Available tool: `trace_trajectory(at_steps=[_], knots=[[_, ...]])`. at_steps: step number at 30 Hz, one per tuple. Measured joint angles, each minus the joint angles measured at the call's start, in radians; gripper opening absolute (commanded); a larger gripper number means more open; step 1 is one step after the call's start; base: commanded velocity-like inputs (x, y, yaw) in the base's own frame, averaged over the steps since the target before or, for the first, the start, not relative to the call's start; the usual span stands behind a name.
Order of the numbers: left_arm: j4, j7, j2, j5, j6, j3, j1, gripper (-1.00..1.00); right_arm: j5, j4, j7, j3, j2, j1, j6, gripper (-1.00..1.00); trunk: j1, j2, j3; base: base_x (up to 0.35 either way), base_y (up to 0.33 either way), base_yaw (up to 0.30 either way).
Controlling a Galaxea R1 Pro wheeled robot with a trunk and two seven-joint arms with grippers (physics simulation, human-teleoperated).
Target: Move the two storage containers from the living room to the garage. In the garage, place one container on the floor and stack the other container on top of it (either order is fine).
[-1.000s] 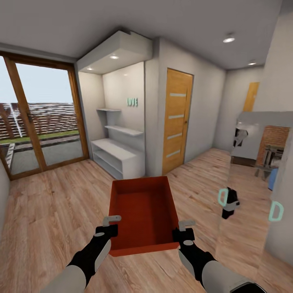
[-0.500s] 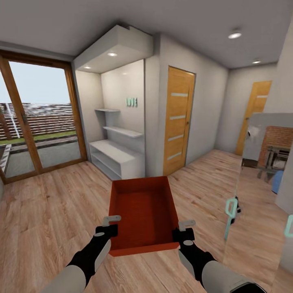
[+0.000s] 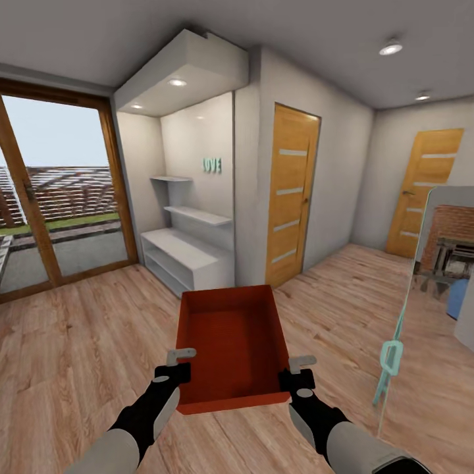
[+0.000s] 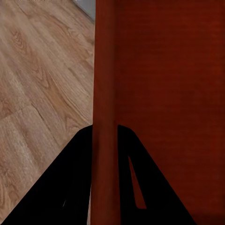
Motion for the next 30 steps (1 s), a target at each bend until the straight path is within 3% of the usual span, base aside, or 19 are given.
trace_trajectory(at_steps=[7, 21, 30], knots=[[0.007, 0.000, 0.001, 0.007, -0.001, -0.002, 0.000, -1.00, 0.004, -0.001, 0.002, -0.001, 0.000, 0.000, 0.008, -1.00, 0.000, 0.000, 0.000, 0.326, 0.000, -0.033], [0.008, 0.004, -0.002, 0.007, -0.001, -0.002, 0.000, -1.00, 0.004, -0.001, 0.003, 0.000, -0.002, 0.000, 0.010, -1.00, 0.000, 0.000, 0.000, 0.326, 0.000, -0.251], [0.009, 0.003, -0.001, 0.008, -0.001, -0.002, 0.000, -1.00, 0.004, -0.001, 0.003, 0.000, -0.001, 0.000, 0.011, -1.00, 0.000, 0.000, 0.000, 0.326, 0.000, -0.023]])
